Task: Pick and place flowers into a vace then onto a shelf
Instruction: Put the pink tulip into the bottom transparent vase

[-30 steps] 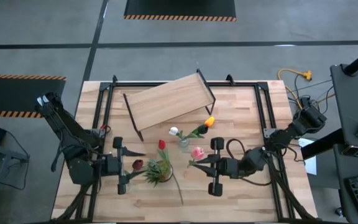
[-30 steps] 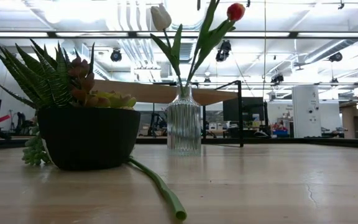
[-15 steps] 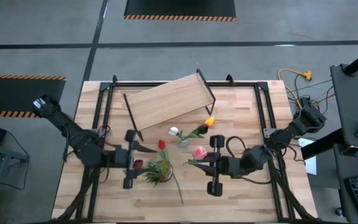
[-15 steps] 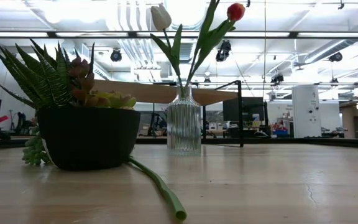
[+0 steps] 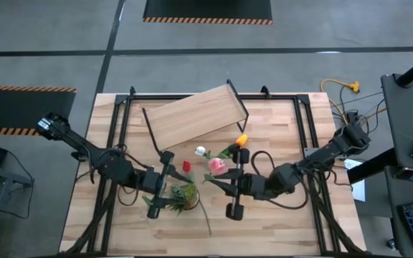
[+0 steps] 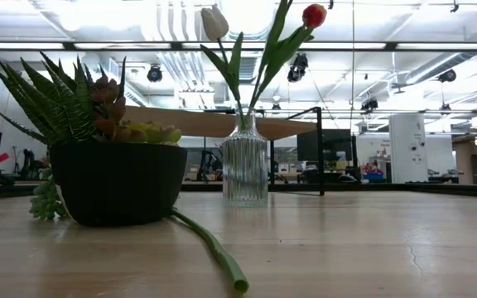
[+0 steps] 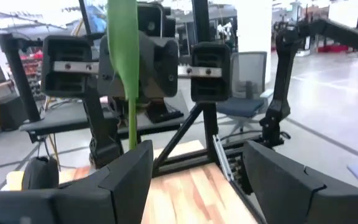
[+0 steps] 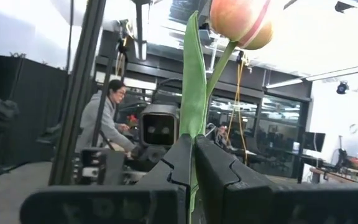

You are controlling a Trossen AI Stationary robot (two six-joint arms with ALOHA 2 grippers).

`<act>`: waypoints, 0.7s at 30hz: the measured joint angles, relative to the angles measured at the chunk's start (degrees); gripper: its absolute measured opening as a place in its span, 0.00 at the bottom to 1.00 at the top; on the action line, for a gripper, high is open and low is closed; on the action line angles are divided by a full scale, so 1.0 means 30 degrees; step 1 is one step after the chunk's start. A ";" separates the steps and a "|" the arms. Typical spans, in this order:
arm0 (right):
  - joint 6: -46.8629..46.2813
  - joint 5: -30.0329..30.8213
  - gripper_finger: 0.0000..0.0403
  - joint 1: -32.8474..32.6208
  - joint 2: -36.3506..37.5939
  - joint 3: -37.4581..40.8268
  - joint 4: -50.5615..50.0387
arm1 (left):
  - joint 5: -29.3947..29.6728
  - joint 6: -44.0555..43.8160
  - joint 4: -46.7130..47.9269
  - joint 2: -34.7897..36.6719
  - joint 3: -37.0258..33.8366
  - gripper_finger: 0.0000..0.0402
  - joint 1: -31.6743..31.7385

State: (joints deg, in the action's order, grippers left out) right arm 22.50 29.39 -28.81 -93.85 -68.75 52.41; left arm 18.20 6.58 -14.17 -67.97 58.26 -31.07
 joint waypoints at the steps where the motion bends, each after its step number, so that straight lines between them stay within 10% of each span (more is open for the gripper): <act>1: -0.0004 -0.0166 0.02 0.0060 -0.0178 -0.0227 0.0006 | 0.0000 0.0021 -0.0226 -0.0024 0.0000 0.58 0.0000; 21: -0.2648 -0.2827 0.02 0.1729 -0.1250 -0.1974 -0.0846 | 0.1931 0.0722 -0.1269 -0.0086 0.0000 0.58 0.0430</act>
State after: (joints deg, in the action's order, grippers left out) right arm 14.56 20.91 -23.62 -97.60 -74.67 49.87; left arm 23.99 8.75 -17.98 -68.23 58.26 -29.78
